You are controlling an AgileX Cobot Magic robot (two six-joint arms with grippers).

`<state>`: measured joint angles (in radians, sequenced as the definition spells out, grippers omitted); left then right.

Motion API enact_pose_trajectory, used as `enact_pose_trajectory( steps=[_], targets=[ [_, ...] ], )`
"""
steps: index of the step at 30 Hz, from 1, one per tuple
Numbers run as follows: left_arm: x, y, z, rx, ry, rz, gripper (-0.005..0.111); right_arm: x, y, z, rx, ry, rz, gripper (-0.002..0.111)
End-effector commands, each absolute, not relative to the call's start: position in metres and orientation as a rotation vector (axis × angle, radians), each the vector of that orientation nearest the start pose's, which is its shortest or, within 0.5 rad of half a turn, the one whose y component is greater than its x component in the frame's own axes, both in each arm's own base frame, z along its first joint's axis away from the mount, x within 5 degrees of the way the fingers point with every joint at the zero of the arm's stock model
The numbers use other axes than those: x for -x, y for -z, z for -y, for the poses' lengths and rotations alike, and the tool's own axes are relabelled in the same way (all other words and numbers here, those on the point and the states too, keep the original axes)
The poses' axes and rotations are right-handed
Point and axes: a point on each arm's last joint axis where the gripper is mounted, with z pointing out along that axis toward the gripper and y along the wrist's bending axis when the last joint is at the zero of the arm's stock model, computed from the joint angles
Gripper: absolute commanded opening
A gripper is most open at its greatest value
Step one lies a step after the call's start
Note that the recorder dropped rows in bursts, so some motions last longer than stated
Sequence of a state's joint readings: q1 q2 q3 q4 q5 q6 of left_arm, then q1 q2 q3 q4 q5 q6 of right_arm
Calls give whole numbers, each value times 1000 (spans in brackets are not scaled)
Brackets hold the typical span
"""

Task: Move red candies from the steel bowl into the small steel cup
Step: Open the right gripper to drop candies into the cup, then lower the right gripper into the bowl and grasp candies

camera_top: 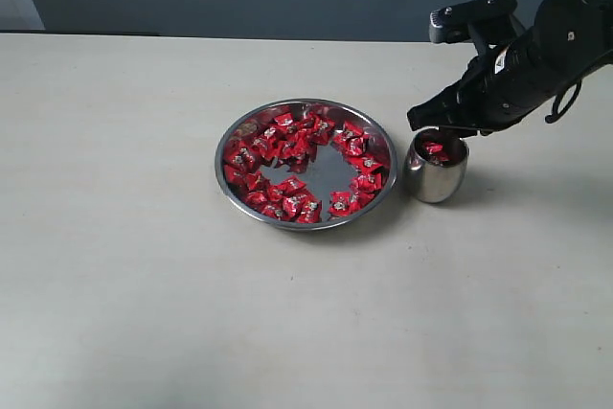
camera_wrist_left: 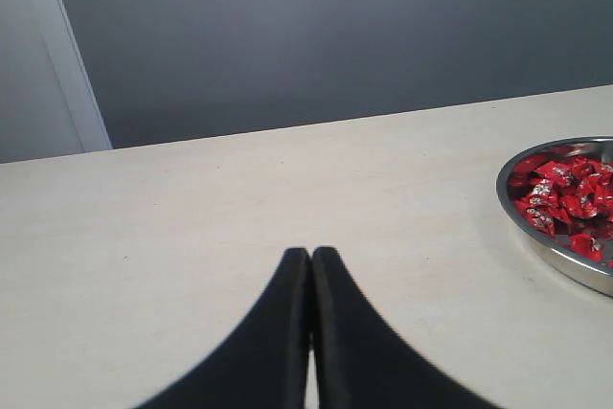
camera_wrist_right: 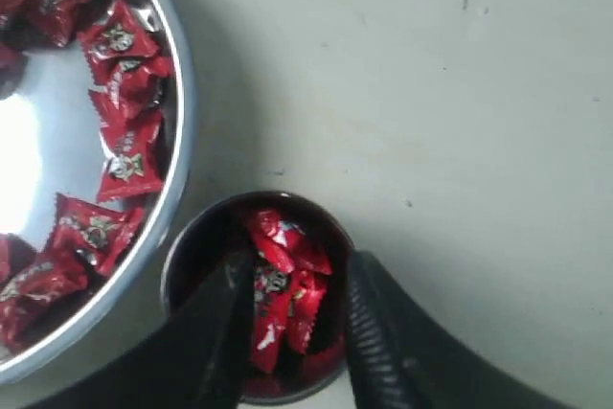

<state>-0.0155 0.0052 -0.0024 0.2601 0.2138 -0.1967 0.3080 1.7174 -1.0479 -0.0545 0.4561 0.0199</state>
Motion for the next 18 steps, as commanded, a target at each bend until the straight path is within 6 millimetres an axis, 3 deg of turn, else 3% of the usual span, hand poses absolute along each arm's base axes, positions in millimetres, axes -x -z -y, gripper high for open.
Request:
enact_pose_trajectory(
  steps=[1, 8, 12, 18],
  targets=[
    [-56, -195, -4, -22, -65, -1685, 0, -324, -203, -130, 520, -172, -2514, 33],
    [-56, -195, -4, -22, -65, -1685, 0, -312, -200, -188, 748, -261, -2317, 33],
    [-56, -195, -4, -22, -65, -1685, 0, -309, -187, -206, 801, -273, -2306, 33],
    [-56, -195, -4, -22, -65, -1685, 0, -319, -162, -220, 845, -283, -2430, 33]
  ],
)
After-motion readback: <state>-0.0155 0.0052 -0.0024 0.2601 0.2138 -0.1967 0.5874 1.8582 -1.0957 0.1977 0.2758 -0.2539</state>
